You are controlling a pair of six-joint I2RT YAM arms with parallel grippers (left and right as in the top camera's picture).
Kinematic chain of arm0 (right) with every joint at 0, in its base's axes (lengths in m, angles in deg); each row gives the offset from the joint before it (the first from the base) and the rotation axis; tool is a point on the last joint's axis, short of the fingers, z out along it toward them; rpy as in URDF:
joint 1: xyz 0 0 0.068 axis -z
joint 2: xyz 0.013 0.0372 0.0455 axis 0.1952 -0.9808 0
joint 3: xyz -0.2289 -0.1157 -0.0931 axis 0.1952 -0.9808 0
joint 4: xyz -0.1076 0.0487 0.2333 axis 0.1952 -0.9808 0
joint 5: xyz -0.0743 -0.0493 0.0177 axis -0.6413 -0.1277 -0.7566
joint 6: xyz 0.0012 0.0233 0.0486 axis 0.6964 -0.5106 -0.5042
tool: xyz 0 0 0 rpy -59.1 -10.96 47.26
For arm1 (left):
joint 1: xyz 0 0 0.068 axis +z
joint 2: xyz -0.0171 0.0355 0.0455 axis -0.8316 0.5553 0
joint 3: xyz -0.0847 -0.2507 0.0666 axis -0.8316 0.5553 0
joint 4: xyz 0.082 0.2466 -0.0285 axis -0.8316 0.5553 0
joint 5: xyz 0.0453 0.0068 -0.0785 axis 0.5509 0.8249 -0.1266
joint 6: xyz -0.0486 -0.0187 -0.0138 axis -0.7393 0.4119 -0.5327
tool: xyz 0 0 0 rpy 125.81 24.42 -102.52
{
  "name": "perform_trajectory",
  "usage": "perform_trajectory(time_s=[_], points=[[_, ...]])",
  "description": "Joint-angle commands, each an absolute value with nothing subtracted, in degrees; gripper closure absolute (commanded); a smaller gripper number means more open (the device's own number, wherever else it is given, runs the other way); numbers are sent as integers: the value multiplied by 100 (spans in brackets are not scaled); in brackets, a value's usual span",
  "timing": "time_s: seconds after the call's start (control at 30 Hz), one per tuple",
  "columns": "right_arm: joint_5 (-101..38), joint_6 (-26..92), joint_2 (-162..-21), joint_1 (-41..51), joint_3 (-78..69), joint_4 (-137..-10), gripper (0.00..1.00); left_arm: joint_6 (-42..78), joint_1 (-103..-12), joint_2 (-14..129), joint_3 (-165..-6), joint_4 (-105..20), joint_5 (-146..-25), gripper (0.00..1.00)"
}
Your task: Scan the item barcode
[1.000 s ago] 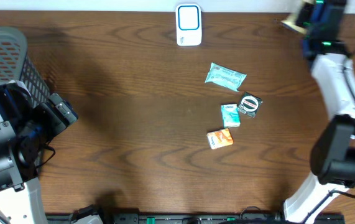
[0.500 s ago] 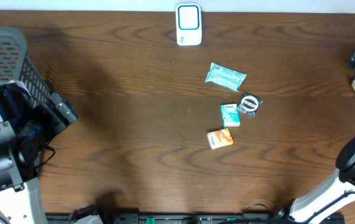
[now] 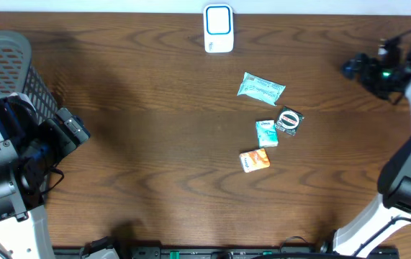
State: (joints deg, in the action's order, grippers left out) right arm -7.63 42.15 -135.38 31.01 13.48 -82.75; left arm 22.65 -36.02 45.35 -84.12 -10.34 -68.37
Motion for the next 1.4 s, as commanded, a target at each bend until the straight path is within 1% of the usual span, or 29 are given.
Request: perform_trajectory(time_s=[0.0, 0.03, 0.07, 0.17, 0.27, 0.3, 0.33, 0.37, 0.4, 0.43, 0.47, 0.5, 0.53, 0.57, 0.77, 0.93, 1.03, 1.2, 1.27, 1.3, 1.37], points=[[-418, 4077, -13617, 2438, 1097, -8245, 1, 2258, -3571, 4535, -8502, -1020, -6887, 2], [-516, 4077, -13617, 2213, 1035, -8201, 1, 2258, -3571, 4535, -8502, -1020, -6887, 2], [-864, 4075, -13617, 1846, 987, -8188, 6, 2258, -3571, 4535, -8502, -1020, -6887, 2], [-1419, 3863, -13617, 1332, 985, -8219, 25, 2258, -3571, 4535, -8502, -1020, -6887, 2], [-1532, 3218, -13617, 906, 985, -8280, 29, 2258, -3571, 4535, -8502, -1020, -6887, 2], [-1554, 3102, -13617, 764, 985, -8284, 32, 2258, -3571, 4535, -8502, -1020, -6887, 2], [-1602, 3010, -13617, 648, 985, -8284, 38, 2258, -3571, 4535, -8502, -1020, -6887, 2], [-1827, 2704, -13617, 447, 985, -8306, 51, 2258, -3571, 4535, -8502, -1020, -6887, 2], [-2066, 2455, -13617, 338, 976, -8330, 67, 2258, -3571, 4535, -8502, -1020, -6887, 2], [-2267, 2272, -13617, 255, 959, -8347, 85, 2258, -3571, 4535, -8502, -1020, -6887, 2], [-2516, 2062, -13617, 163, 928, -8350, 96, 2258, -3571, 4535, -8502, -1020, -6887, 3], [-2693, 1939, -13617, 102, 895, -8347, 98, 2258, -3571, 4535, -8502, -1020, -6887, 2], [-3106, 1673, -13617, -38, 791, -8328, 98, 2258, -3571, 4535, -8502, -1020, -6887, 3], [-3218, 1605, -13617, -86, 732, -8297, 98, 2258, -3571, 4535, -8502, -1020, -6887, 2], [-3261, 1563, -13617, -187, 358, -7930, 99, 2258, -3571, 4535, -8502, -1020, -6887, 2], [-3900, 1264, -13617, -165, -5, -7403, 98, 2258, -3571, 4535, -8502, -1020, -6887, 2], [-4118, 1264, -13617, -130, -173, -7043, 90, 2258, -3571, 4535, -8502, -1020, -6887, 2], [-4332, 1306, -13617, 8, -263, -6455, 88, 2258, -3571, 4535, -8502, -1020, -6887, 2], [-4407, 1559, -13617, 104, -263, -5945, 83, 2258, -3571, 4535, -8502, -1020, -6887, 2], [-4341, 1677, -13617, 165, -263, -5622, 76, 2258, -3571, 4535, -8502, -1020, -6887, 2], [-4066, 1874, -13617, 253, -261, -5091, 69, 2258, -3571, 4535, -8502, -1020, -6887, 3]])
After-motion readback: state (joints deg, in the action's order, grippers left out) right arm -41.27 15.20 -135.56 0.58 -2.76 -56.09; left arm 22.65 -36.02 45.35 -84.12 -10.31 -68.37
